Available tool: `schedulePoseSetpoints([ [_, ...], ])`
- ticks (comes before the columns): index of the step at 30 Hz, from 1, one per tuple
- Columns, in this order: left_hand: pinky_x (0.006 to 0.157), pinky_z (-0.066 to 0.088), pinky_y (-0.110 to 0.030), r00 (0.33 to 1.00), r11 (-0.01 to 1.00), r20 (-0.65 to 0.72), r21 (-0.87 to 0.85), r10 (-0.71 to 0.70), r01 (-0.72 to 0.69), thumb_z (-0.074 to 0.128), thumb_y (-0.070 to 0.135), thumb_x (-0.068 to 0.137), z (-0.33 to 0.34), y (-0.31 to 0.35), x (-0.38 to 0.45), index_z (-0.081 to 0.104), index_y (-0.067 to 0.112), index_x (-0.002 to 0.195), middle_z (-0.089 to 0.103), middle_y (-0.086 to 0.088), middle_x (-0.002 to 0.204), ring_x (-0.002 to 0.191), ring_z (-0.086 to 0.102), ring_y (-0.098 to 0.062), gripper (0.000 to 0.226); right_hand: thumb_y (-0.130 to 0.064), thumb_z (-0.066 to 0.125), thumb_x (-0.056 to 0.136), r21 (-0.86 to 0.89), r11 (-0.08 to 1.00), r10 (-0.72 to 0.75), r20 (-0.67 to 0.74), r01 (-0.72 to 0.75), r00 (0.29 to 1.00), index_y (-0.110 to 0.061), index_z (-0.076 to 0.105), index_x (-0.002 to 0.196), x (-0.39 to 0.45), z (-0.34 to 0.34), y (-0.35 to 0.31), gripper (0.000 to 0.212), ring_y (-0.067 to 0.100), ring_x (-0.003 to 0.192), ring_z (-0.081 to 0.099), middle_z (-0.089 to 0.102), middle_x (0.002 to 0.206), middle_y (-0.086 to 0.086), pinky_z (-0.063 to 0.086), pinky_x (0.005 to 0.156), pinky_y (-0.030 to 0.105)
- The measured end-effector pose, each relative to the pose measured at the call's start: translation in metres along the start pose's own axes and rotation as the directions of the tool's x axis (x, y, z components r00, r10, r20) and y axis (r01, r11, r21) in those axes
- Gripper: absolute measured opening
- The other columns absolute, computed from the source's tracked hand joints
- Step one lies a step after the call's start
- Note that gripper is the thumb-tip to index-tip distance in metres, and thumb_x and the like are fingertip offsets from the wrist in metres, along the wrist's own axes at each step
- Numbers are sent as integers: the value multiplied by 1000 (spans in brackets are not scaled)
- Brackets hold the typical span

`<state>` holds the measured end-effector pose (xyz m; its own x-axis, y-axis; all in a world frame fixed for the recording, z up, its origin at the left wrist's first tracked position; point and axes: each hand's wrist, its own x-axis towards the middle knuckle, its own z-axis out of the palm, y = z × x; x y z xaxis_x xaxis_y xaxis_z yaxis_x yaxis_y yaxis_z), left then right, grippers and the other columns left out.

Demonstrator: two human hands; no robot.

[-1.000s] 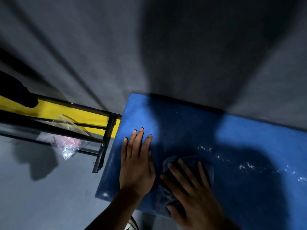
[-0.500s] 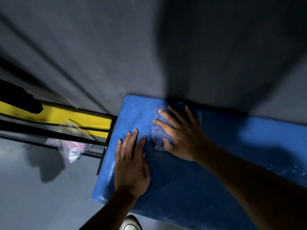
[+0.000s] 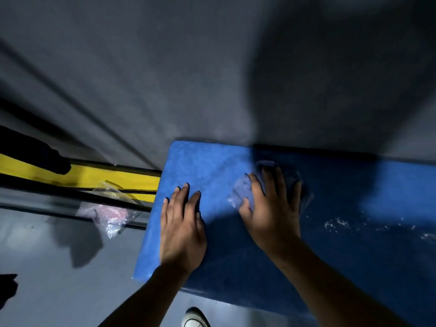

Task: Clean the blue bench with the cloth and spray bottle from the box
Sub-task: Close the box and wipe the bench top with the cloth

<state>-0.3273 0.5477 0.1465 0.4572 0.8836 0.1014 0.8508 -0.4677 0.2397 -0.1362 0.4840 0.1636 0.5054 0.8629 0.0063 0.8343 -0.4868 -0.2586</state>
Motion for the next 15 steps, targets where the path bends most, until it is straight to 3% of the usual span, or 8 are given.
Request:
schedulePoseSetpoints([
  [5,125,20,-54,998,999,40,-10,-42,43,37,23,94,-3,3,2,51,15,142,38,-11,161,153,29,-30,51,-46,49,87,-21,997,-74,18,74,997,-28,63,136,-77,-14,35,54,27,150,38,46,159,-1,23,118,66],
  [9,126,17,-55,998,998,40,-19,-51,52,34,27,89,-8,7,1,50,14,143,39,-11,160,153,30,-29,59,-40,55,67,-25,985,-172,-7,172,985,-34,67,131,-129,-19,76,65,22,145,44,53,153,-8,30,113,67],
  [12,126,17,-54,997,995,7,-67,-72,72,41,25,92,-7,24,-1,54,12,140,43,-13,157,151,33,-30,52,-37,54,55,-34,963,-267,31,268,963,-37,65,128,-149,-22,101,73,23,145,40,54,152,-7,32,109,70],
  [15,125,20,-53,999,989,-11,-145,41,-42,50,22,95,4,63,-6,59,10,137,47,-13,155,148,38,-31,45,-33,56,57,-17,942,-336,41,337,941,-36,63,125,-150,-24,111,69,24,146,38,55,151,-6,33,107,71],
])
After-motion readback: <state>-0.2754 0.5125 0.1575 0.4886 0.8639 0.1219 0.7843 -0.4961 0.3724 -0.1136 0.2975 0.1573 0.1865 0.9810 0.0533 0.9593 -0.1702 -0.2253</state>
